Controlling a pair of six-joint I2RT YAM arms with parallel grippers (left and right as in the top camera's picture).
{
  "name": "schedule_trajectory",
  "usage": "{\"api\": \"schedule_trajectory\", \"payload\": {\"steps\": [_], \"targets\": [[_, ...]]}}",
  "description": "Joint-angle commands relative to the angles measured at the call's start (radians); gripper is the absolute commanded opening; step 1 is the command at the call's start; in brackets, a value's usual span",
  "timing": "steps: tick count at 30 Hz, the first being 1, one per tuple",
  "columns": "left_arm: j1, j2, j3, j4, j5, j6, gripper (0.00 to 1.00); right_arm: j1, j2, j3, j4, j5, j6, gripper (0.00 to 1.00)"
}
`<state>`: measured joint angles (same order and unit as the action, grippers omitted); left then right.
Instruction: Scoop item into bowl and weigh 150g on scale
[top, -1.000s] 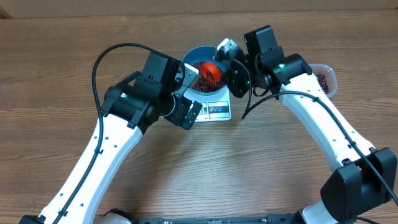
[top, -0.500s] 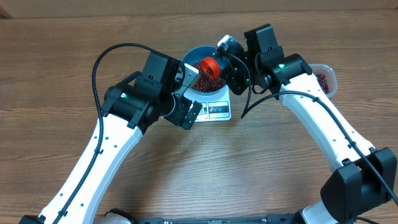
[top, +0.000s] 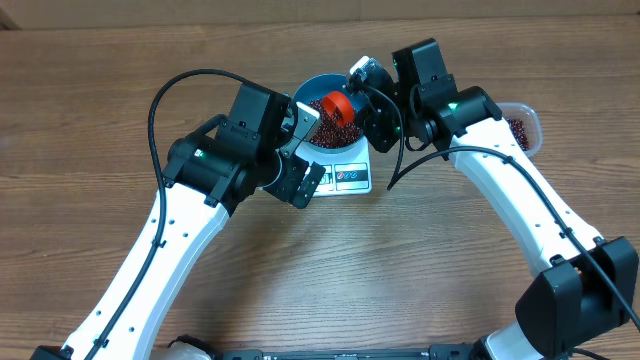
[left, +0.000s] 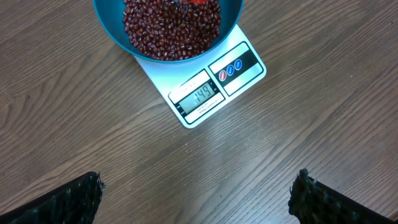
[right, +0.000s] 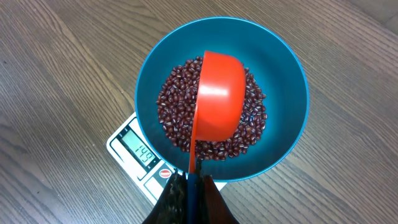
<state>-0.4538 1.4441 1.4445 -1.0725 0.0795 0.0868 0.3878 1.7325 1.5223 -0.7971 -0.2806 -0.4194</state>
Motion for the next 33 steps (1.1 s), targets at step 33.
{"api": "schedule_trajectory", "payload": {"steps": [33], "targets": [[0.001,0.007,-0.007,0.003,0.015,0.022,1.00,-0.080,-0.021,0.023,0.007,-0.232,0.080,0.04]]}}
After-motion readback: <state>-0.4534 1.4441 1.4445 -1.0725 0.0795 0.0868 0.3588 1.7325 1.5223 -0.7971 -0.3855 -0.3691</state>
